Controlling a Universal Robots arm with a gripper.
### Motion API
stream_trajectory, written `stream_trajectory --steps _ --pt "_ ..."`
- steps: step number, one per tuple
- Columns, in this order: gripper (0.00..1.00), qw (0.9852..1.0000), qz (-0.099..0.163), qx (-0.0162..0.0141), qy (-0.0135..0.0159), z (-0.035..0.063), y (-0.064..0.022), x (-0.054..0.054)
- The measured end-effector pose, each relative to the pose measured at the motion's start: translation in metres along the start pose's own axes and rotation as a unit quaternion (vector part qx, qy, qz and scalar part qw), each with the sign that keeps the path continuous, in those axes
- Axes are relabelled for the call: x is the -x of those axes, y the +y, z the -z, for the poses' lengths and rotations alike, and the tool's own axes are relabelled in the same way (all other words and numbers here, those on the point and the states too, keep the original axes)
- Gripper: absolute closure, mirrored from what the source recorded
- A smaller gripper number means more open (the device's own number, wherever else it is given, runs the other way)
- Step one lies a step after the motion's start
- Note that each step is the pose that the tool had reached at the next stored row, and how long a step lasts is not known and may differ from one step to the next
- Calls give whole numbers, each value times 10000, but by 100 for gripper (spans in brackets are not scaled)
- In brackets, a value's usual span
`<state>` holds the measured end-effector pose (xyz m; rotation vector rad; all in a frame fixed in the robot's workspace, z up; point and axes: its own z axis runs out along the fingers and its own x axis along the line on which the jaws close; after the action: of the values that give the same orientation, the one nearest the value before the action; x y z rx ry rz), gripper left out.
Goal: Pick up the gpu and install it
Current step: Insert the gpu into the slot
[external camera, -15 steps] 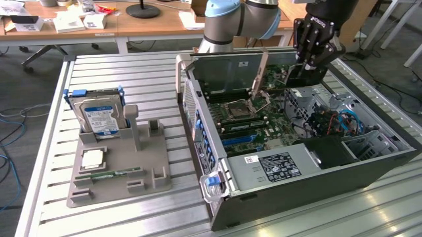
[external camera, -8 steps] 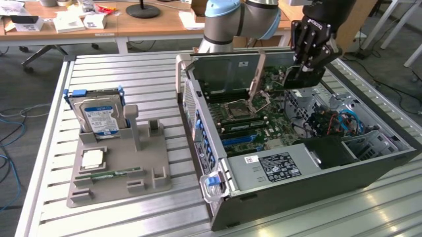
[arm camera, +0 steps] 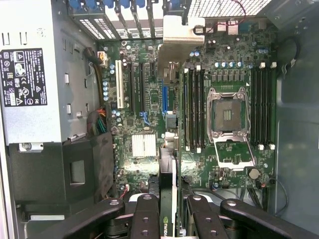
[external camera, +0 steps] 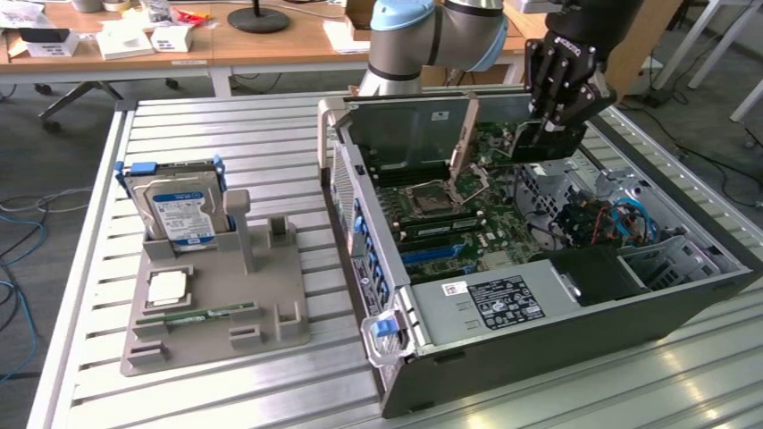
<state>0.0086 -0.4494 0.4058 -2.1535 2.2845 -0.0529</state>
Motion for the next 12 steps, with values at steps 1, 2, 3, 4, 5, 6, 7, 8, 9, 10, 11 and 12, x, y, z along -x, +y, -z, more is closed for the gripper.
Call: stream_trajectory --steps 1,2,3,4,5,6,7,8,9,10,11,12 --pt "74 10000 0 0 0 -1 2 0" --pt "74 10000 -1 0 -1 -3 6 0" --pt "74 10000 0 0 -1 -4 12 0" --pt "74 10000 0 0 0 -4 19 0" --pt "74 10000 0 0 0 -5 25 0" --pt "74 10000 0 0 0 -6 30 0" --pt "74 10000 0 0 0 -6 32 0" --pt "74 10000 1 0 0 -6 32 0" --pt "74 10000 1 0 0 -6 32 0" --pt "74 10000 1 0 0 -6 32 0" --pt "74 10000 0 0 0 -6 33 0" --pt "74 10000 0 0 0 -6 33 0"
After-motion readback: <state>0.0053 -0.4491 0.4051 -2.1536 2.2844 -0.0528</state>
